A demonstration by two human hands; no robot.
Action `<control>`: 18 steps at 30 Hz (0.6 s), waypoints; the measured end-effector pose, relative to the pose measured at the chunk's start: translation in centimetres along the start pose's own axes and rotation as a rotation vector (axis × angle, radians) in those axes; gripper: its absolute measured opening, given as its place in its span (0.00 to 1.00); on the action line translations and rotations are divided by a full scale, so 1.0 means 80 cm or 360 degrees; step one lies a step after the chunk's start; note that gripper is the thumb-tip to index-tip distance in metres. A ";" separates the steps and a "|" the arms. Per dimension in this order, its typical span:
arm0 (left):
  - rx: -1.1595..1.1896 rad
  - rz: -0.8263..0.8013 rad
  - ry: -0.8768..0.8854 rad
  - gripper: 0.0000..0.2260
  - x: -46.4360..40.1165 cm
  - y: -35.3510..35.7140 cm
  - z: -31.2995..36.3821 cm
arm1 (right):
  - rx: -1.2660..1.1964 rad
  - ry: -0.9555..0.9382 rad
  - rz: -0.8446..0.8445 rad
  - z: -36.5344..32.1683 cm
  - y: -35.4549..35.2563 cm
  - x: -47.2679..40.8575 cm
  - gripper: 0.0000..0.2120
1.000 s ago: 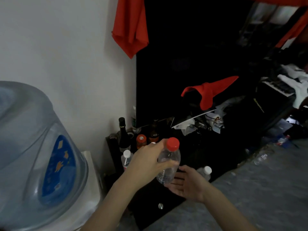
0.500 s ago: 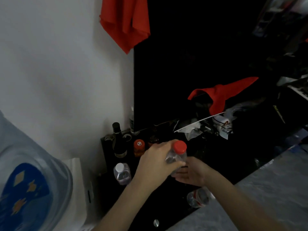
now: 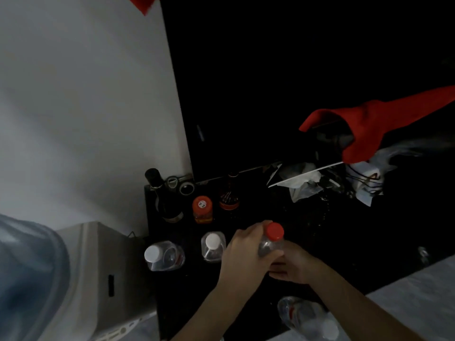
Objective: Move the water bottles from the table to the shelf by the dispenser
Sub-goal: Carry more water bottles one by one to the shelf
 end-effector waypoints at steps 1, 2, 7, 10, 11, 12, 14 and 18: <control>-0.0004 0.0006 -0.0023 0.25 -0.002 0.006 -0.006 | 0.0018 0.0005 -0.0005 -0.002 0.001 -0.008 0.14; -0.0015 0.0011 -0.0041 0.25 -0.004 0.012 -0.011 | 0.0033 0.0009 -0.0005 -0.004 0.003 -0.016 0.13; -0.0032 0.0017 -0.0117 0.25 -0.014 0.036 -0.029 | -0.0054 0.0022 0.0020 -0.013 0.009 -0.041 0.11; -0.0051 0.0031 -0.0140 0.26 -0.020 0.044 -0.033 | -0.0086 0.0010 0.0059 -0.016 0.007 -0.046 0.10; -0.0059 0.0032 -0.0146 0.25 -0.021 0.046 -0.035 | -0.0098 0.0007 0.0067 -0.017 0.005 -0.047 0.10; -0.0070 0.0025 -0.0154 0.25 -0.022 0.049 -0.036 | -0.0103 0.0001 0.0074 -0.017 0.003 -0.048 0.09; -0.0086 0.0006 -0.0160 0.25 -0.021 0.054 -0.042 | -0.0106 -0.0020 0.0066 -0.018 0.000 -0.051 0.10; -0.0121 -0.0007 -0.0191 0.25 -0.014 0.061 -0.056 | -0.0093 -0.0063 0.0042 -0.018 -0.004 -0.046 0.13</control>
Point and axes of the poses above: each hand's wrist, its own x-axis away from the middle knuckle, its own y-axis out of the palm, z = x × y, the point moved 6 cm from there along -x, towards the middle knuckle, and after that the axes turned 13 degrees about z, right-handed, at the moved point
